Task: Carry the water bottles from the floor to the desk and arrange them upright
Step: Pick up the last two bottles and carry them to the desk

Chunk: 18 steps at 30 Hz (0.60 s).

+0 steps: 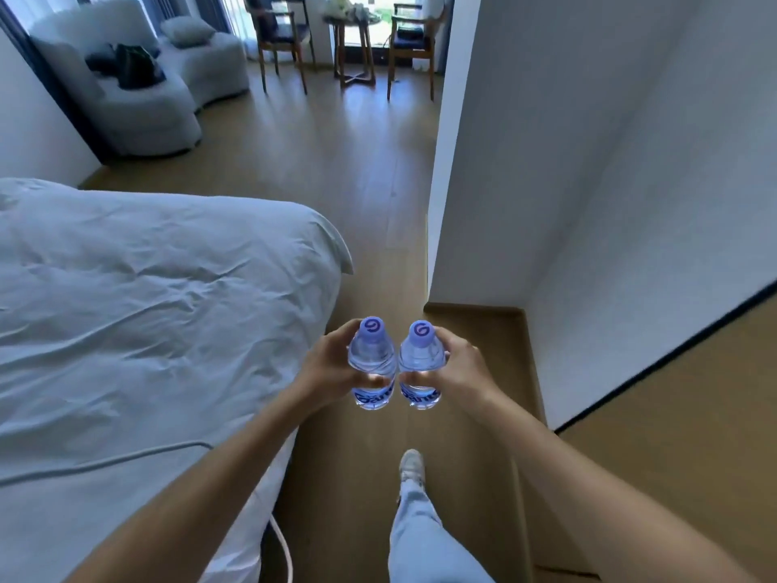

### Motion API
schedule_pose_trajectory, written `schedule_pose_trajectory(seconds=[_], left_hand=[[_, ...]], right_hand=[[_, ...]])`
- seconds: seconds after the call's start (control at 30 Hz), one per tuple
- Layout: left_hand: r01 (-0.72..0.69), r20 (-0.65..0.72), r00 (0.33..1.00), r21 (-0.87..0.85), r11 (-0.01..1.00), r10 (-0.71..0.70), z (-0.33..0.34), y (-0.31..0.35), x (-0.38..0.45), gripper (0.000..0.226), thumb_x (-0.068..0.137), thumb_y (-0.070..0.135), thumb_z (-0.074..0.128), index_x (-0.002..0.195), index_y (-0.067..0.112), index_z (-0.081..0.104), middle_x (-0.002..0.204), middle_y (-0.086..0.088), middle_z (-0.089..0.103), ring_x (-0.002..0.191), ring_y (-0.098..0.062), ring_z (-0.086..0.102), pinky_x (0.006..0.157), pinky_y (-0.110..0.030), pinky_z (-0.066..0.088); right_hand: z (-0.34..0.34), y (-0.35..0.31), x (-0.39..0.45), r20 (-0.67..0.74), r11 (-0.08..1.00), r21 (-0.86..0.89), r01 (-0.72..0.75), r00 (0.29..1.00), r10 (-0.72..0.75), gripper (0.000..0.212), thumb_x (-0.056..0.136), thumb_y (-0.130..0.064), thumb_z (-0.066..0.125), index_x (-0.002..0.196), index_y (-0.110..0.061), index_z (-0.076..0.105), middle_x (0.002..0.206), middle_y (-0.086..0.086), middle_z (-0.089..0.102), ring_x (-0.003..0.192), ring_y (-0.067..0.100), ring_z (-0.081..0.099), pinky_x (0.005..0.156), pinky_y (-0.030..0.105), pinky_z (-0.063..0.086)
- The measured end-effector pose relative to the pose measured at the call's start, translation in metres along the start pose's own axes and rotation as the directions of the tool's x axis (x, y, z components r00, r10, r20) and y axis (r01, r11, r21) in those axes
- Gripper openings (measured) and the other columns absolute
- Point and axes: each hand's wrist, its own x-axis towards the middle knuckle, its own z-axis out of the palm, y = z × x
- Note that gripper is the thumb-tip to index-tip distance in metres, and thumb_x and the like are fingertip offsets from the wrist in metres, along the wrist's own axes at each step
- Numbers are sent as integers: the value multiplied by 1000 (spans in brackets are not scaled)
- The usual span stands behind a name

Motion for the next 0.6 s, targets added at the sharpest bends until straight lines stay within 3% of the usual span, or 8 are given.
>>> schedule_pose_trajectory(seconds=[0.13, 0.23, 0.33, 0.47, 0.6], left_hand=[[70, -29, 997, -39, 997, -71, -26, -2, 109, 62, 53, 31, 91, 109, 31, 63, 98, 0, 72, 96, -28, 70, 89, -56, 53], [71, -67, 995, -24, 997, -73, -52, 3, 193, 62, 53, 31, 90, 109, 29, 64, 98, 1, 73, 95, -18, 70, 88, -45, 56], [54, -86, 995, 2, 999, -53, -77, 4, 266, 60, 58, 21, 90, 111, 27, 63, 98, 4, 73, 91, -11, 71, 84, -35, 57], [49, -70, 996, 34, 998, -46, -110, -11, 367, 62, 62, 17, 90, 117, 23, 61, 103, 2, 72, 93, -15, 70, 86, -41, 58], [29, -63, 998, 58, 998, -26, -154, -35, 482, 64, 61, 16, 90, 118, 23, 60, 102, 3, 72, 93, -16, 70, 86, -43, 57]], right_hand=[[-25, -14, 117, 43, 1000, 1, 19, 999, -19, 60, 58, -29, 93, 107, -39, 60, 93, -18, 71, 85, -6, 67, 73, 12, 53], [-45, -32, 205, 66, 1000, 5, 30, 997, -30, 62, 58, -33, 92, 110, -40, 59, 97, -14, 72, 90, 2, 69, 80, 20, 55], [-58, -48, 286, 80, 999, 2, 40, 996, -40, 64, 57, -34, 92, 111, -40, 59, 97, -17, 71, 89, 0, 69, 78, 20, 55], [-64, -59, 397, 70, 998, -25, 52, 996, -50, 67, 57, -32, 92, 118, -27, 64, 101, -12, 72, 91, 3, 69, 83, 25, 56], [-67, -70, 522, 79, 999, -23, 45, 996, -43, 65, 59, -31, 92, 117, -25, 64, 102, -10, 72, 93, 6, 69, 85, 26, 55]])
